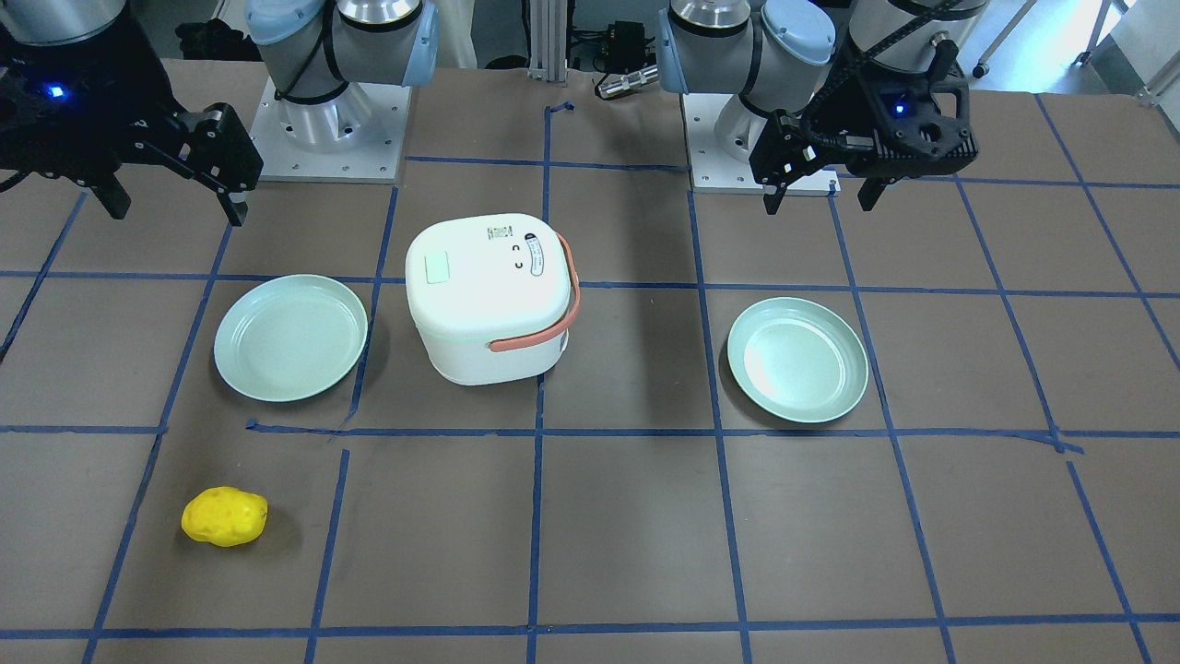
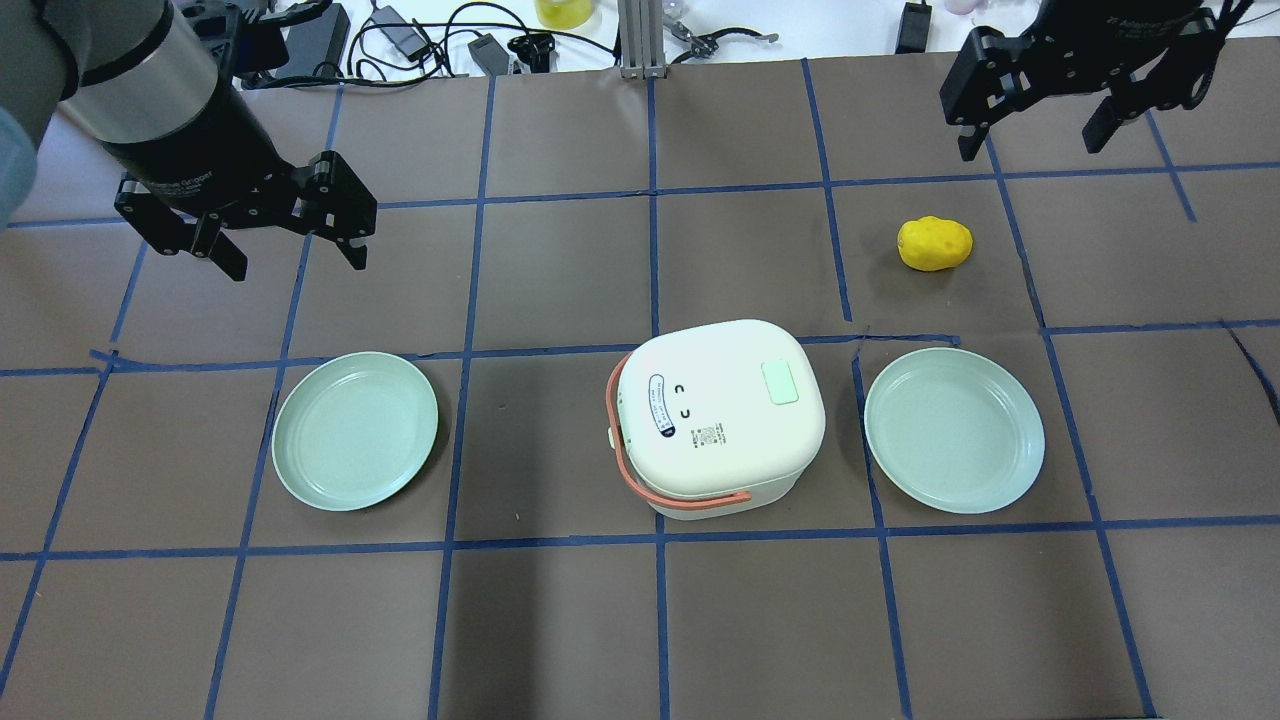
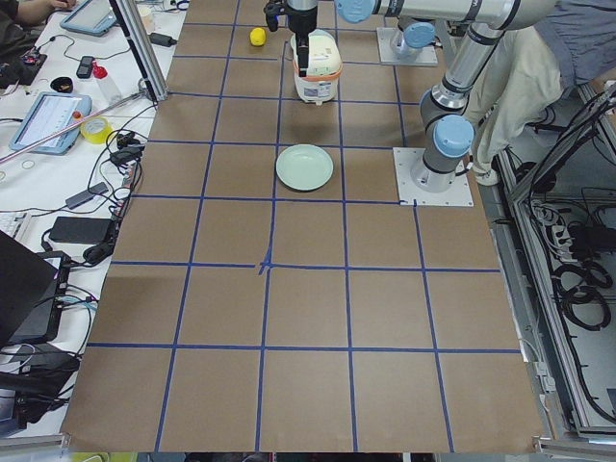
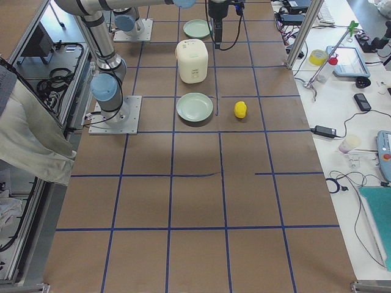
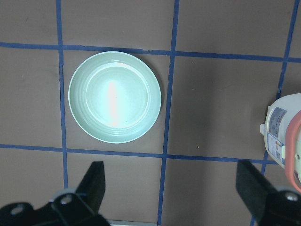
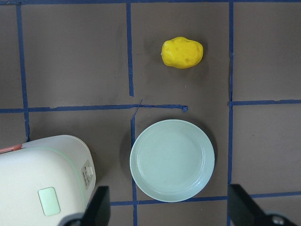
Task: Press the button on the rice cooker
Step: 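Move the right gripper over the rice cooker's green lid button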
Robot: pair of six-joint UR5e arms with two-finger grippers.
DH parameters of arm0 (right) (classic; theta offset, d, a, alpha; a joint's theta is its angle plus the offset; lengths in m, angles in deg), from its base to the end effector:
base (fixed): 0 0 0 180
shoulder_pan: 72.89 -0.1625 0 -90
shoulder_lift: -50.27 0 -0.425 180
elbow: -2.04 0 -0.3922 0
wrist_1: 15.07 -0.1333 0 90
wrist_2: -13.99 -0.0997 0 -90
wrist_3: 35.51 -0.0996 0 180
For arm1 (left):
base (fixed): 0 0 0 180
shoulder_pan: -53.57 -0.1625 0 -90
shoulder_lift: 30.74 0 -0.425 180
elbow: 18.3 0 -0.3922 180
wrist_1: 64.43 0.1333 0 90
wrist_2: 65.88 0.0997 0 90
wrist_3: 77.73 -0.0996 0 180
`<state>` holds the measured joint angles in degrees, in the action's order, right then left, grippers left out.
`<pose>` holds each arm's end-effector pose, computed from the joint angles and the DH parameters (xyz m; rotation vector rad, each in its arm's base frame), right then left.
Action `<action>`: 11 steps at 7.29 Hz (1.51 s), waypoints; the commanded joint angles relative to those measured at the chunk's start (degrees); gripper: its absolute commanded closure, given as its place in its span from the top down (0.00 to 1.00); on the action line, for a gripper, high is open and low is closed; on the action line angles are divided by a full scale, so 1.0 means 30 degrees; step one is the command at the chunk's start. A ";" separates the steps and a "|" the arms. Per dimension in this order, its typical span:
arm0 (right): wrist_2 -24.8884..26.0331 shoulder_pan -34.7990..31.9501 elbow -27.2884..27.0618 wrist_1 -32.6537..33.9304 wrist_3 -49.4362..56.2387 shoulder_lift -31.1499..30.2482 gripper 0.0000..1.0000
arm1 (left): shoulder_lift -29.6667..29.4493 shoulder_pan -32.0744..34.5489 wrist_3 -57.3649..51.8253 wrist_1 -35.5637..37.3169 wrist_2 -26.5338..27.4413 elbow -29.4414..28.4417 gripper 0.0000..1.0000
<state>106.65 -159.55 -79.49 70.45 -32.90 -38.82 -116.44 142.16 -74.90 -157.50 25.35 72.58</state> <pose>0.0993 -0.5071 0.5451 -0.0216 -3.0914 0.0793 -0.1198 -0.4630 0.5107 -0.1155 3.1180 -0.0099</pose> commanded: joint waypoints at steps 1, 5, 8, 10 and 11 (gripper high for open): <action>0.0019 -0.0902 -0.0507 -0.0146 -0.0573 -0.0012 0.10 | 0.0001 0.0000 -0.0007 0.0000 0.0000 0.0000 1.00; 0.0223 -0.4619 -0.3840 0.0204 -0.7680 -0.0129 0.08 | 0.0001 0.0000 0.0022 0.0000 0.0000 0.0000 1.00; -0.0913 -0.6030 -0.6771 0.3796 -0.9389 -0.0100 0.00 | 0.0001 0.0000 -0.0007 0.0000 0.0000 0.0000 1.00; -0.1064 -0.6329 -0.7919 0.6110 -0.9165 0.0016 0.00 | 0.0001 0.0000 -0.0007 0.0000 0.0000 0.0000 1.00; -0.1036 -0.6358 -0.8039 0.6384 -0.9075 0.0017 0.00 | 0.0001 0.0000 -0.0007 0.0000 0.0000 0.0000 1.00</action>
<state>103.67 -178.34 -102.53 87.22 -60.41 -38.86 -116.44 142.16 -74.92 -157.50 25.35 72.58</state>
